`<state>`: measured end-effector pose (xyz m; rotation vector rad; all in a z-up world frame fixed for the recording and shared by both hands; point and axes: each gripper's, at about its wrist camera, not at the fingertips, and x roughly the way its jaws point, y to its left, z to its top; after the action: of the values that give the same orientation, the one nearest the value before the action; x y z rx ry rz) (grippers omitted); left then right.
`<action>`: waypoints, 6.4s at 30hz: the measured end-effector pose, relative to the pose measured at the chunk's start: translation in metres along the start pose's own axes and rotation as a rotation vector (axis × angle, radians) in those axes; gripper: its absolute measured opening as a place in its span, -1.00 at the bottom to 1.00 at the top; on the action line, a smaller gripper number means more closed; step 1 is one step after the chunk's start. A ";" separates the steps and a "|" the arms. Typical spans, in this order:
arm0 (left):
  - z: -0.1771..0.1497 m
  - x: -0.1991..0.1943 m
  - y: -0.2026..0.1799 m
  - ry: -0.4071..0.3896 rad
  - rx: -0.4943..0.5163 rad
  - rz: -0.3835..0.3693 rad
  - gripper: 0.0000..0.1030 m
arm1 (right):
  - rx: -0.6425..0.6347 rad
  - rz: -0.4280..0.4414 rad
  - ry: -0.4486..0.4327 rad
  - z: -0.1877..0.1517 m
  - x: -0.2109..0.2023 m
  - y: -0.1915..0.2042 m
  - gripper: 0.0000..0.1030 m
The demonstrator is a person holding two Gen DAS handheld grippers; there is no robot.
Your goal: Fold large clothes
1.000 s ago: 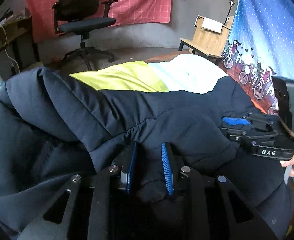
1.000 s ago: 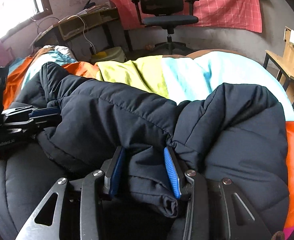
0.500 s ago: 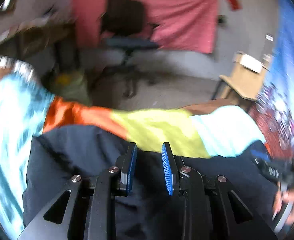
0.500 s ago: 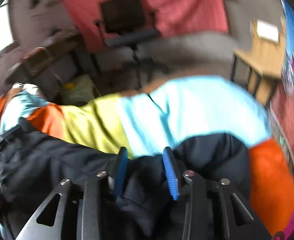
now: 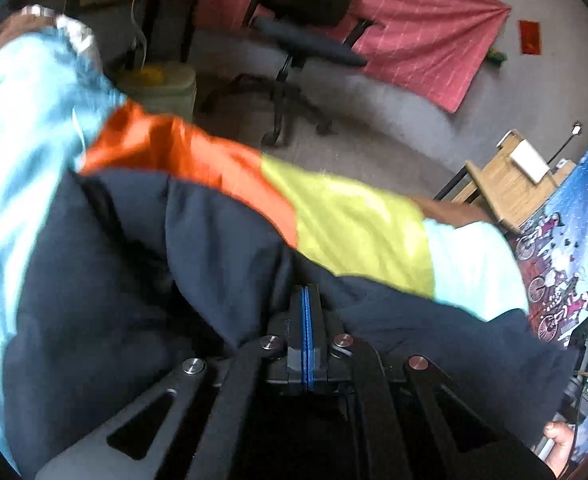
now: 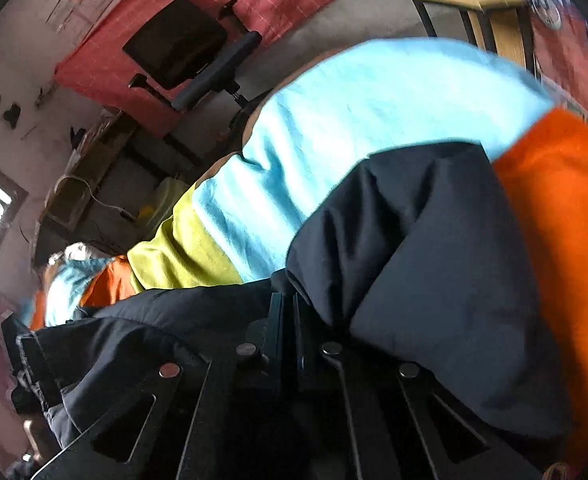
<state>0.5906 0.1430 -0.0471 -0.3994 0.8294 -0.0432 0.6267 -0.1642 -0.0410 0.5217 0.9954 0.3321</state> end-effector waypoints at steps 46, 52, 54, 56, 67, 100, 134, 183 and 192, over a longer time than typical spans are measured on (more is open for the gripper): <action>-0.081 -0.074 -0.050 0.216 0.320 -0.139 -0.92 | -0.507 -0.183 0.053 -0.095 -0.065 0.080 0.22; -0.086 -0.113 -0.048 0.116 0.300 -0.116 -0.07 | -0.417 -0.181 0.012 -0.099 -0.097 0.071 0.33; -0.089 -0.128 -0.052 0.071 0.289 -0.122 0.22 | -0.412 -0.167 -0.028 -0.102 -0.114 0.078 0.52; -0.090 -0.144 -0.056 0.042 0.276 -0.119 0.36 | -0.423 -0.164 -0.064 -0.105 -0.129 0.088 0.64; -0.119 -0.229 -0.083 -0.079 0.314 -0.104 0.93 | -0.424 -0.180 -0.188 -0.152 -0.206 0.132 0.99; -0.297 -0.377 -0.066 -0.101 0.482 -0.078 0.96 | -0.467 -0.246 -0.157 -0.371 -0.345 0.172 0.99; -0.423 -0.335 -0.013 0.124 0.725 -0.006 0.96 | -0.734 -0.259 0.183 -0.443 -0.277 0.074 0.99; -0.437 -0.330 0.011 -0.107 0.777 0.325 0.61 | -1.227 -0.679 -0.143 -0.500 -0.225 0.041 0.89; -0.450 -0.334 -0.008 -0.079 0.889 0.260 -0.51 | -1.299 -0.664 -0.103 -0.520 -0.220 0.055 -0.52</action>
<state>0.0391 0.0515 -0.0800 0.5398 0.7006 -0.1458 0.0660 -0.0905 -0.0829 -0.9440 0.6185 0.2771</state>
